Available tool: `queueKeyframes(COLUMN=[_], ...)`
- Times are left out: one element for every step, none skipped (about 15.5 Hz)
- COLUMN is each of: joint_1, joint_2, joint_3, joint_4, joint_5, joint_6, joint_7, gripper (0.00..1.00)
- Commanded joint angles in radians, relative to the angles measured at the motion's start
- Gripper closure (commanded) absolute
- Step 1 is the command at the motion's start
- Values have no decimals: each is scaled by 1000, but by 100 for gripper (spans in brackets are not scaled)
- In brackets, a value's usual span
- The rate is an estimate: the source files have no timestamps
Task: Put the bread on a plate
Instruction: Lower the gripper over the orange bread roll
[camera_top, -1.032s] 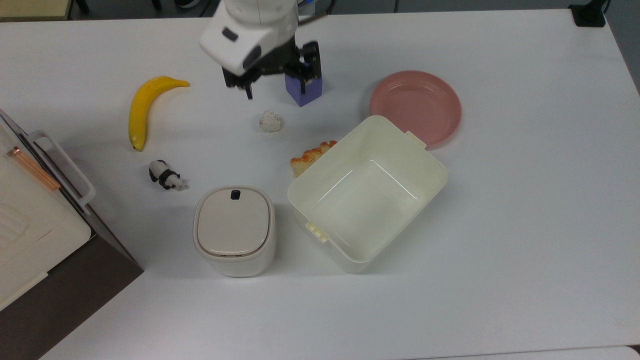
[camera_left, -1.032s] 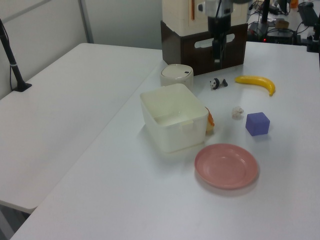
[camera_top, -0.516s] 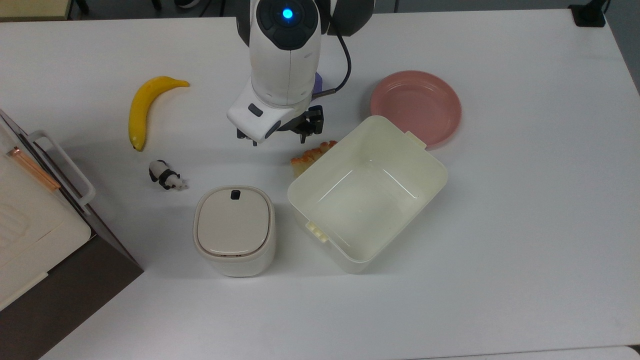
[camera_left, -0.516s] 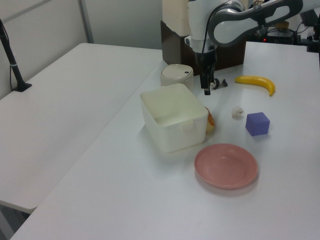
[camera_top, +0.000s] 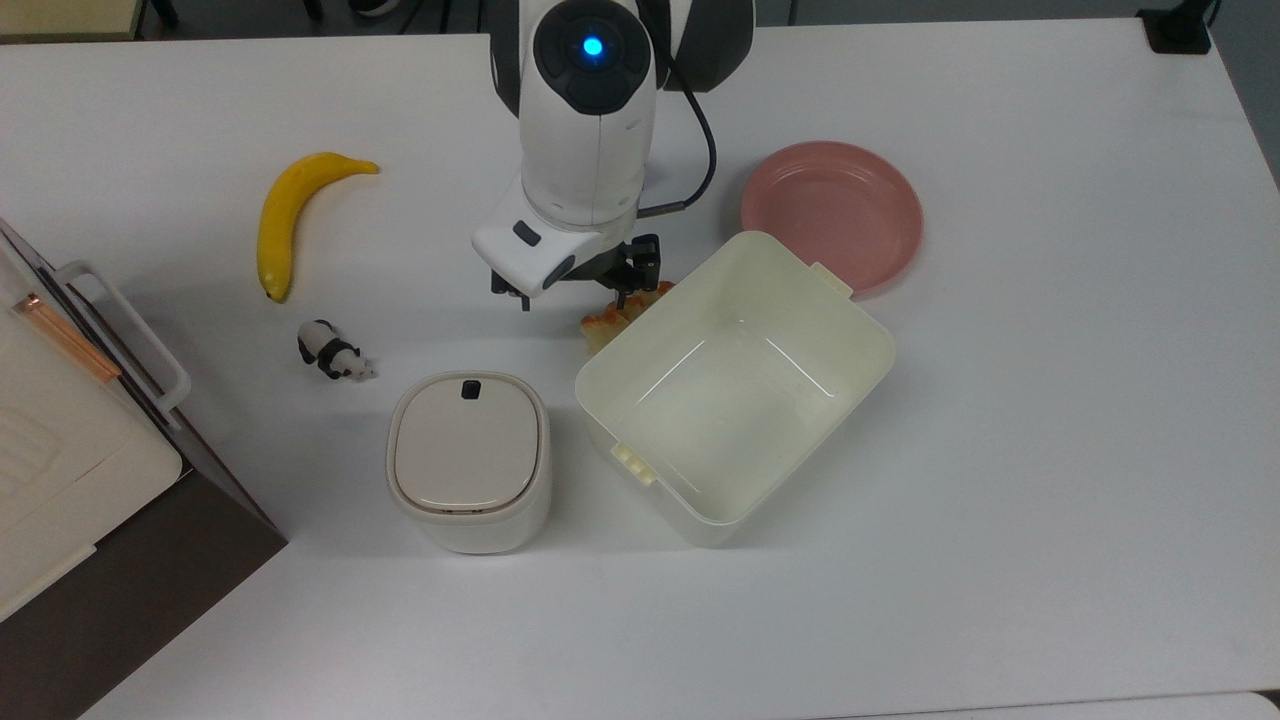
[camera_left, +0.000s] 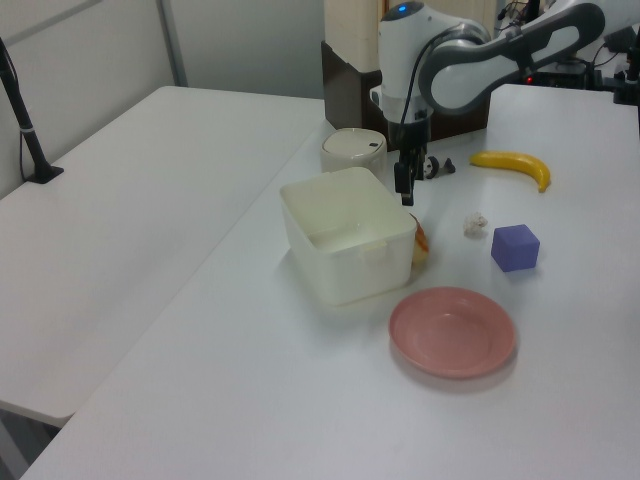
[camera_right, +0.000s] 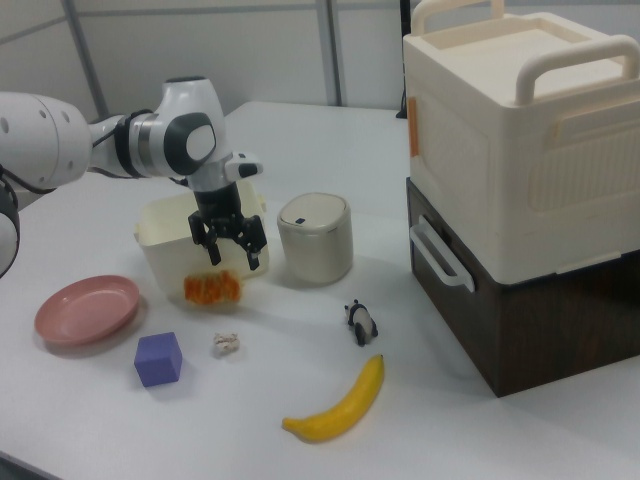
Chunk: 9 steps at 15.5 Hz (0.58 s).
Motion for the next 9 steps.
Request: queueKeyframes(joint_1=[7, 7, 8, 7, 7, 7, 7, 5, 5], joint_2=[-31, -31, -31, -31, -29, -28, -21, -18, -11], joint_3=[19, 23, 25, 25, 25, 25, 25, 26, 26], joint_4=[-83, -87, -87, -87, -87, -87, -87, -87, -87], joint_5=[0, 0, 0, 0, 2, 2, 2, 3, 3], joint_6=[52, 52, 52, 52, 52, 52, 52, 52, 52], joint_7=[37, 37, 37, 35, 37, 37, 37, 37, 37], gripper=[6, 6, 6, 6, 6, 5, 6, 6, 6])
